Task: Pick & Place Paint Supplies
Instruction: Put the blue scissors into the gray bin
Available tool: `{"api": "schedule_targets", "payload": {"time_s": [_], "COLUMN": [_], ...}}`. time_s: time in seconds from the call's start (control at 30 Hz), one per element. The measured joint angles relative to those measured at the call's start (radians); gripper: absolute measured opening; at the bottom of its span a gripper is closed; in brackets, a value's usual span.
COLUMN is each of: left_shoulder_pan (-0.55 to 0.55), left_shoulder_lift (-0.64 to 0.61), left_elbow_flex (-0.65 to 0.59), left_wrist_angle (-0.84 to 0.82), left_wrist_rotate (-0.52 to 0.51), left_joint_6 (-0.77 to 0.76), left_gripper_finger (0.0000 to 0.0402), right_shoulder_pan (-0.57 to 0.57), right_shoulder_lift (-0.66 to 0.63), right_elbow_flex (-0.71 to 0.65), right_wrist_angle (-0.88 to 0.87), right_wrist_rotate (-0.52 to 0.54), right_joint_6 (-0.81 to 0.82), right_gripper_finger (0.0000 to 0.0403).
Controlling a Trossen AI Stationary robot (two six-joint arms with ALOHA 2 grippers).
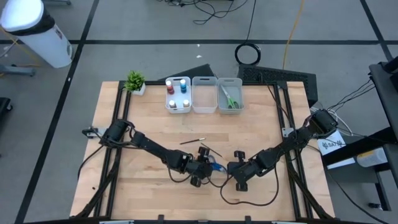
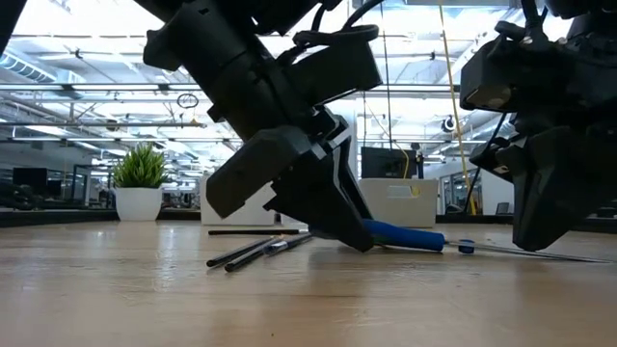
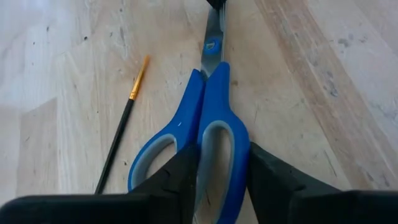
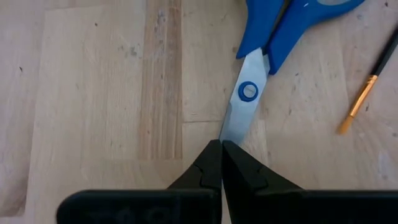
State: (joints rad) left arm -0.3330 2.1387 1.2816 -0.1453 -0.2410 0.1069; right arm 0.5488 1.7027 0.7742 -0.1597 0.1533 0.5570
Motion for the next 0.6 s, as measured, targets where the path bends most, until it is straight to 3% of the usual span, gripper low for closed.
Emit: {"api": "schedule_targets", "payload": {"time_s": [0.1, 0.3, 0.6], "left_shoulder_pan": [-0.001, 0.004, 0.005], "left_shoulder_lift": [0.000, 0.001, 0.002], "left_elbow_flex": [0.000, 0.000, 0.000], "left_wrist_angle": [-0.001, -0.002, -0.006], "left_wrist_rotate": [-0.006, 0.007, 0.002], "left_joint_6": [-0.015, -0.092, -0.097], "left_gripper_finger": [0.0103, 0.0010, 0.0002], "right_shoulder_pan": [0.000, 0.000, 0.000], "right_shoulder_lift": [-0.001, 0.004, 0.003], "right_elbow_flex": [0.000, 0.000, -0.002], "right_wrist_angle": [0.021, 0.112, 0.207], "right_wrist_rotate": [0.004, -0.002, -0.007], "right_joint_6": [0.000, -0.017, -0.069], "right_gripper_finger": [0.0000, 0.0000, 0.0000]}}
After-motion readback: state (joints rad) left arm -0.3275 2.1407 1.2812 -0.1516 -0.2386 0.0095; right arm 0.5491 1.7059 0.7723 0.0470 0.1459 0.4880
